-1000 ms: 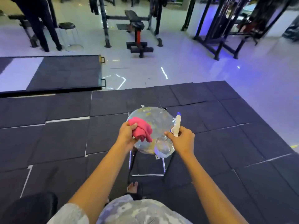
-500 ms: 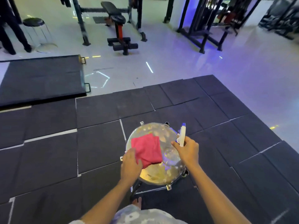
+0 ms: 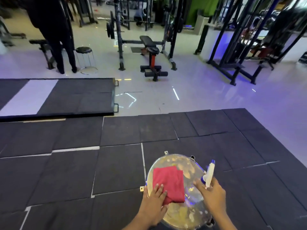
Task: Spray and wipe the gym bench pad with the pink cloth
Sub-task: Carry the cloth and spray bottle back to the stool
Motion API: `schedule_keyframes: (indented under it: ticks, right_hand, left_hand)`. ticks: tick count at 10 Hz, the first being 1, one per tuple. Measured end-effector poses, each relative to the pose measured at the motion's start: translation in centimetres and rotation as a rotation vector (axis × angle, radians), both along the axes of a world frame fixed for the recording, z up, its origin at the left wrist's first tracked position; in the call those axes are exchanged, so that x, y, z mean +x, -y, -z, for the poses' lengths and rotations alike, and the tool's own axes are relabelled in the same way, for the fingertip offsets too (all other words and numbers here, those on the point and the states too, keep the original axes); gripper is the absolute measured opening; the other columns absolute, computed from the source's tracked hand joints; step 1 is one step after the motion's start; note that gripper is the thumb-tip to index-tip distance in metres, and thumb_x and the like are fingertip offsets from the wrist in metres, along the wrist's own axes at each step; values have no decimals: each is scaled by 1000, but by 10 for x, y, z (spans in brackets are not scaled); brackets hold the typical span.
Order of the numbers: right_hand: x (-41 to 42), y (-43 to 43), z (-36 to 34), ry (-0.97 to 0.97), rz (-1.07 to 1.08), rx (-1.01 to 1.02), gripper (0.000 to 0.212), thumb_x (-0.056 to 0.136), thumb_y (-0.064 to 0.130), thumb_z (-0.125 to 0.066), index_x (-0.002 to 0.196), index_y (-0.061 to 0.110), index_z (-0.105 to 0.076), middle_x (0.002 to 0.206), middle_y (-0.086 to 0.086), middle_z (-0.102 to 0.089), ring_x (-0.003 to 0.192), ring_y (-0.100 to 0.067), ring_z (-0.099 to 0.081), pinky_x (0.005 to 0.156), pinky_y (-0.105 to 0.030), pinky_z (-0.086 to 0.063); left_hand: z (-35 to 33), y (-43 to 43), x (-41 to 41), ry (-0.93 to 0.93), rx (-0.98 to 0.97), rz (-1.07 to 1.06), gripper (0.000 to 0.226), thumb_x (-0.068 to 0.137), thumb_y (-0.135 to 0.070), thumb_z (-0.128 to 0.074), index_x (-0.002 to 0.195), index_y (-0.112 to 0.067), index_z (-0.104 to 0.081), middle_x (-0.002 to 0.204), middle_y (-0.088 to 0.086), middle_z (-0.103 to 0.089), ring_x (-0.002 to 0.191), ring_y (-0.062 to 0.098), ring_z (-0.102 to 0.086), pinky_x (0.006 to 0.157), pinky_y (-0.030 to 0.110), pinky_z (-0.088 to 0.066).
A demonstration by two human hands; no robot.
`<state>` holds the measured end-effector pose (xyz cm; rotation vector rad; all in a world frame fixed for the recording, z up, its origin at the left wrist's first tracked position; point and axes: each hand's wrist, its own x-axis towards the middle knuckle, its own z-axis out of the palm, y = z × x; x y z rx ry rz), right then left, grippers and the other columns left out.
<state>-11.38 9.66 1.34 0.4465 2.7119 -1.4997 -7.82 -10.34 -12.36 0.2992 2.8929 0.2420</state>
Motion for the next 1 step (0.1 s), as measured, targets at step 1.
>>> schedule_keyframes:
  ticks: [1]
  right_hand:
    - [-49,-87,190,-39,123,-109,80,32,74,-86,99,36,-63,110,-7,-64,81,-31,-65,94,-52,-37]
  left_hand:
    - [11,4,0,13,-41,-32,61,69,-65,-41,121,-39,-61,148,-8,-45,148,14,-14,116,49,10]
